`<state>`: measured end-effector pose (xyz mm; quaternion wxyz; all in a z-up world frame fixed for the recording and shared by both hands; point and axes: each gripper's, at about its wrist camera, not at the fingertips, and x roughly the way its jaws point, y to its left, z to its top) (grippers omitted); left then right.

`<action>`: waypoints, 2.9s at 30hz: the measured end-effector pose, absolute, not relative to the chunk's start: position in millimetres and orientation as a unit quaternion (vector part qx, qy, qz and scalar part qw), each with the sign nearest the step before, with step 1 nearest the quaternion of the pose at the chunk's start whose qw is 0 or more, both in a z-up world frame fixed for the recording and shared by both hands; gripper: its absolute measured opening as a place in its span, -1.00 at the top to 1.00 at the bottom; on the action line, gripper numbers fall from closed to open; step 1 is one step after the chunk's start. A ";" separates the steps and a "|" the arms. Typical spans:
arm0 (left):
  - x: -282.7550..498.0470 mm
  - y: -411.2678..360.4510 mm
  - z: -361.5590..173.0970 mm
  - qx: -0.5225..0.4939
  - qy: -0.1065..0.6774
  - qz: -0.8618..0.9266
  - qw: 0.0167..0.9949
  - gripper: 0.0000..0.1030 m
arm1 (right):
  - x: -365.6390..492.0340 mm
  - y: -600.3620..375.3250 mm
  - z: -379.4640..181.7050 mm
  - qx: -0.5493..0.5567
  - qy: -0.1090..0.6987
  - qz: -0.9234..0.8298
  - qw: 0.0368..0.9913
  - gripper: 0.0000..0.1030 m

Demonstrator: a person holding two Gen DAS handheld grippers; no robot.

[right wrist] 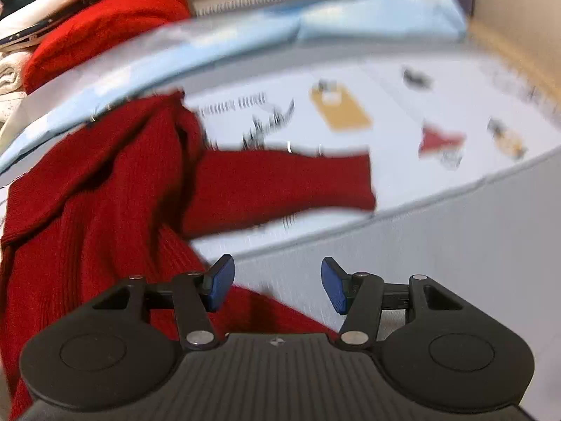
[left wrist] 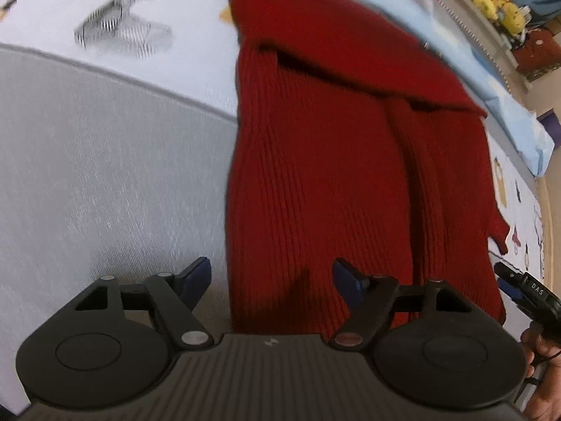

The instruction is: Fold small clothes

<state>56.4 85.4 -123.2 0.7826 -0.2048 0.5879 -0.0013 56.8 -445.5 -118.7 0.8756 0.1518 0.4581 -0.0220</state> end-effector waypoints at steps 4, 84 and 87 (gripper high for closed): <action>49.2 78.7 -139.6 -0.172 0.601 0.009 0.780 -0.34 | 52.6 -416.5 -133.6 0.094 0.473 0.023 0.876 -0.21; 156.6 -193.3 -121.2 0.129 0.333 -0.126 0.925 0.00 | 75.9 -399.4 -50.9 0.153 0.344 -0.175 0.910 0.13; 175.4 -208.9 -136.6 0.156 0.343 -0.119 0.919 0.09 | 74.4 -405.0 -51.3 0.160 0.347 -0.177 0.907 0.13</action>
